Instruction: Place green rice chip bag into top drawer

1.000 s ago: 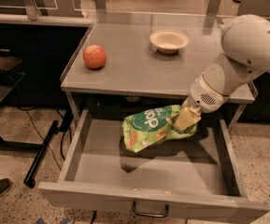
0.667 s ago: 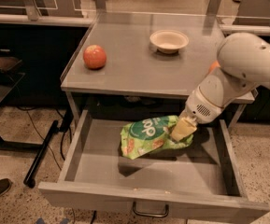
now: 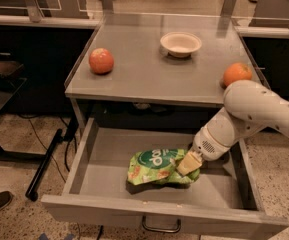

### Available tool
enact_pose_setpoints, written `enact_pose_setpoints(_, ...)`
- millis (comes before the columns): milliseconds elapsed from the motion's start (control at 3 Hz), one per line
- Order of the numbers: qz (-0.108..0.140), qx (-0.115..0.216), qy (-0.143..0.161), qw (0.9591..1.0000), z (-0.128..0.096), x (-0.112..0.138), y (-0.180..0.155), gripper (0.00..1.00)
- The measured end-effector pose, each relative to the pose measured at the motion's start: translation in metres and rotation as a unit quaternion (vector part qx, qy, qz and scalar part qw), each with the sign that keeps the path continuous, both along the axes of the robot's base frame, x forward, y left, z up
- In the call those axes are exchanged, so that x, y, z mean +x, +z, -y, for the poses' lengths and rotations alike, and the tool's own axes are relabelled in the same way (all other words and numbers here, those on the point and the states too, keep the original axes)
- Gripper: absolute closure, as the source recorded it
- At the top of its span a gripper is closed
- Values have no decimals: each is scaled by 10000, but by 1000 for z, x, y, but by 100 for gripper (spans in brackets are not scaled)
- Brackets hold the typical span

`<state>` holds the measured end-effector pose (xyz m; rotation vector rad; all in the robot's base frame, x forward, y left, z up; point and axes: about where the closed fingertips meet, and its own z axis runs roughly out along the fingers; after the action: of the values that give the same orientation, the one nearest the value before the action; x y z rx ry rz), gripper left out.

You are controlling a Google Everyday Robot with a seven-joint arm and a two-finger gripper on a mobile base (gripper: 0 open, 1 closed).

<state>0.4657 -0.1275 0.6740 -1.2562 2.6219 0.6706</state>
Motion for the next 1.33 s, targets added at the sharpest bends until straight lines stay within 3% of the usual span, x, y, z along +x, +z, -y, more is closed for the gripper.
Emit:
enact_pose_setpoints(333, -231, -44, -178, 9996, -4, -11, -35, 100)
enact_pose_setpoints(667, -318, 43, -102, 9994, -8, -16, -49, 100)
enact_pose_setpoints(1000, -320, 44, -100, 9994, -8, -16, -49, 81)
enact_pose_setpoints(1333, -320, 44, -100, 9994, -8, -16, -49, 50)
